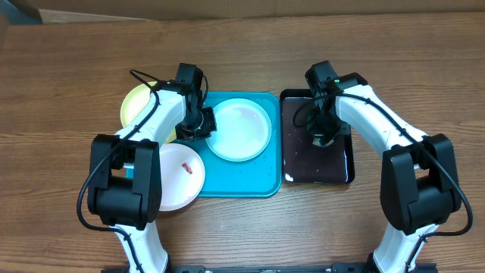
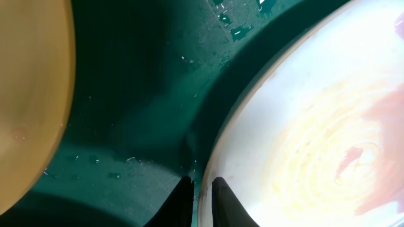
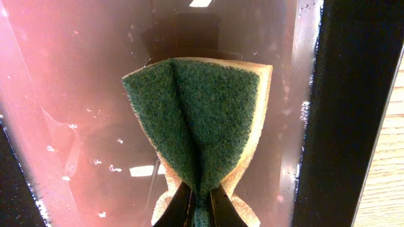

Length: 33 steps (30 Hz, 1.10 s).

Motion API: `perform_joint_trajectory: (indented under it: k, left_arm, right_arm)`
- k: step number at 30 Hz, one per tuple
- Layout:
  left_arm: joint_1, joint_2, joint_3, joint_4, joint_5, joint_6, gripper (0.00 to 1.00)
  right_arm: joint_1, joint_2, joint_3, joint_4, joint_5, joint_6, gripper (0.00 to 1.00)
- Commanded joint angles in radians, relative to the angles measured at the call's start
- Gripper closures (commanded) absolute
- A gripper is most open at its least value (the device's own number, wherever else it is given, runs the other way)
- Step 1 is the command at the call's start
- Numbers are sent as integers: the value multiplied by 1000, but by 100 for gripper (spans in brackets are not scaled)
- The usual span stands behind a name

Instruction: Clean dirty plates on tray and stack at the side

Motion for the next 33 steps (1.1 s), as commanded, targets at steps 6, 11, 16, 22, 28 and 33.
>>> perform_joint_trajectory:
  k: [6, 11, 16, 22, 28, 33]
  left_arm:
    - [-8, 16, -5, -12, -33, 2, 96]
    - [-5, 13, 20, -62, -32, 20, 96]
    - [-6, -13, 89, -126, -32, 29, 96]
    - [-6, -54, 203, -226, -32, 39, 96]
    - [-12, -111, 264, -262, -18, 39, 96]
    - [-30, -162, 289, -261, -26, 47, 96]
  right_arm:
    - [-20, -4, 22, -10, -8, -2, 96]
    - [-57, -40, 114, -76, -80, -6, 96]
    - [-88, -98, 183, -149, -90, -34, 96]
    - [-128, -149, 202, -191, -270, -109, 96]
    - [-225, -151, 202, -177, -507, -176, 96]
    - [-376, -151, 202, -144, -690, -184, 96]
